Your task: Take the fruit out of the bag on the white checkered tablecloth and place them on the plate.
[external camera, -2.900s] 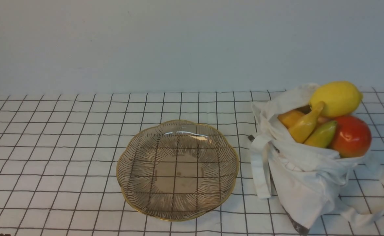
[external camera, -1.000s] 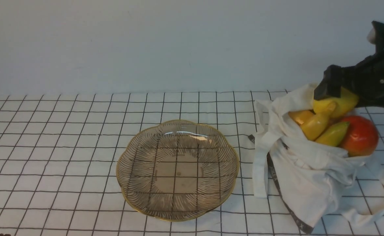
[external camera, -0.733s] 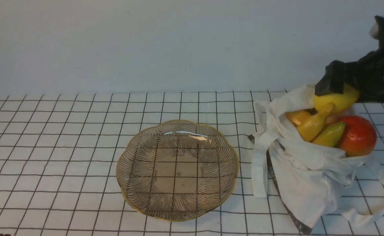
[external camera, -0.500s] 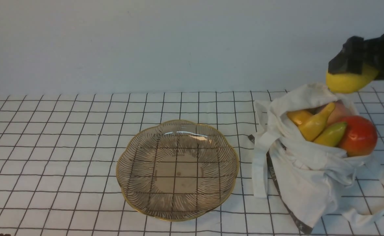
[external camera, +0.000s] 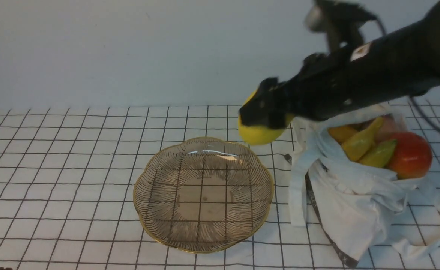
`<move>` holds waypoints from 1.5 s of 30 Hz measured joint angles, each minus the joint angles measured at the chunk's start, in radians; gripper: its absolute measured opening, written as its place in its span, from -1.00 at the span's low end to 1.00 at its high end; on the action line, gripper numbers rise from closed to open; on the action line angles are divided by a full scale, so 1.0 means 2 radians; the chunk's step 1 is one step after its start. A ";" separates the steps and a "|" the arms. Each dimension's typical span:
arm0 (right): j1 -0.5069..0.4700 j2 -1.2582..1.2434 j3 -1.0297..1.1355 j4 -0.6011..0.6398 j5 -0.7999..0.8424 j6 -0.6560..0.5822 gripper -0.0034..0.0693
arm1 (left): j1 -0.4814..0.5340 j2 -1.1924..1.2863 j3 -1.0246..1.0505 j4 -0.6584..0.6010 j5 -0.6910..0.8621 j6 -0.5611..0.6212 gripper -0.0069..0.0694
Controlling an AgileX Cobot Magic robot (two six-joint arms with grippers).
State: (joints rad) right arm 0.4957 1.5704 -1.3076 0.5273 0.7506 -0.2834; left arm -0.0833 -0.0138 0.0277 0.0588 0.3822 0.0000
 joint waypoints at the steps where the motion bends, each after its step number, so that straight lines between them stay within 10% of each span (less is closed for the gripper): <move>1: 0.010 0.016 0.000 -0.003 -0.007 0.000 0.75 | 0.000 0.000 0.000 0.000 0.000 0.000 -0.84; 26: 0.070 0.119 -0.057 -0.124 -0.022 0.056 0.94 | 0.000 0.000 0.000 0.000 0.000 0.000 -0.84; 38: 0.070 -0.130 -0.204 -0.408 0.201 0.251 -0.74 | 0.000 0.000 0.000 0.000 0.000 0.000 -0.84; 45: 0.070 -0.343 -0.134 -0.448 0.203 0.308 -0.94 | 0.000 0.000 0.000 0.000 0.000 0.000 -0.84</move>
State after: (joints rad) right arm 0.6351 0.8854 -1.5751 -0.3693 1.1556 0.3328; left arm -0.0833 -0.0138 0.0277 0.0588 0.3822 0.0000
